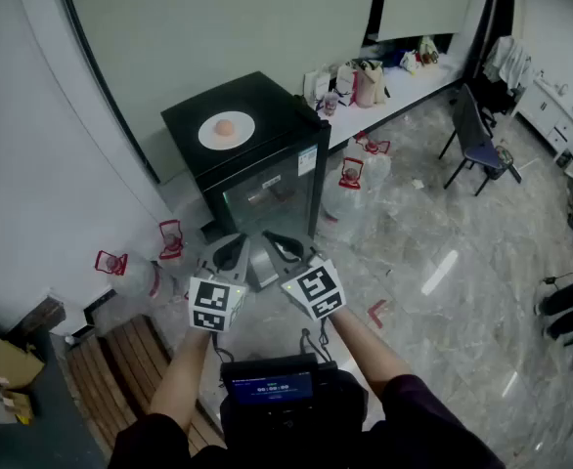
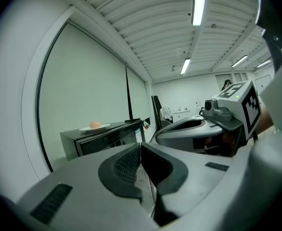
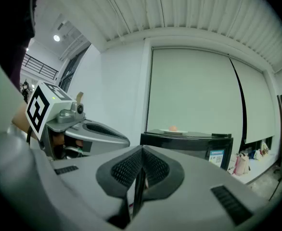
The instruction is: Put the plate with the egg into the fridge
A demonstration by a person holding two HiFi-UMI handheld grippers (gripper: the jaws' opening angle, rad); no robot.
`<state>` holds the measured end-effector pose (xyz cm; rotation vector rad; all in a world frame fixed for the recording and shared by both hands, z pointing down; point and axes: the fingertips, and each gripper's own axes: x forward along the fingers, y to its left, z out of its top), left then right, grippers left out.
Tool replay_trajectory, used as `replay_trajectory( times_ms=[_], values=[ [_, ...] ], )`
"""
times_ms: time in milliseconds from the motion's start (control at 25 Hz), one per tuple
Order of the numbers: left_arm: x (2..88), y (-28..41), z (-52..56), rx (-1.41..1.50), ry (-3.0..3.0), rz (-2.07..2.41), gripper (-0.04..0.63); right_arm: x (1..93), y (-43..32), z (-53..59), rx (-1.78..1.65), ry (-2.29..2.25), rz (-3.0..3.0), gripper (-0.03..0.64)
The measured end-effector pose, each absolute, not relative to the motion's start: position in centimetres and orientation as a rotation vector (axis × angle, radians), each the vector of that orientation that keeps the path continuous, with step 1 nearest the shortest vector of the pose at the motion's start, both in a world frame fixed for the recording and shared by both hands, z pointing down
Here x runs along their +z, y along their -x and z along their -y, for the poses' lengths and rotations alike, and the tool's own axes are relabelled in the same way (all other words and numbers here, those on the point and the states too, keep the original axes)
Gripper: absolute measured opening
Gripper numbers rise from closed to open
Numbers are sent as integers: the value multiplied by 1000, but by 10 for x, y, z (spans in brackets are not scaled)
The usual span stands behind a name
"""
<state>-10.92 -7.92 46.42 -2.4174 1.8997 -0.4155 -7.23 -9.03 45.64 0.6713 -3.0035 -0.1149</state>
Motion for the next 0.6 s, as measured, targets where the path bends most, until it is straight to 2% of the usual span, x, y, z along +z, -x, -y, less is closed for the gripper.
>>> replay_trajectory(
  times_ms=[600],
  values=[
    [480,124,65,-435,2415,-1940,12,467,80,82,-90,-709,2972,9]
  ],
)
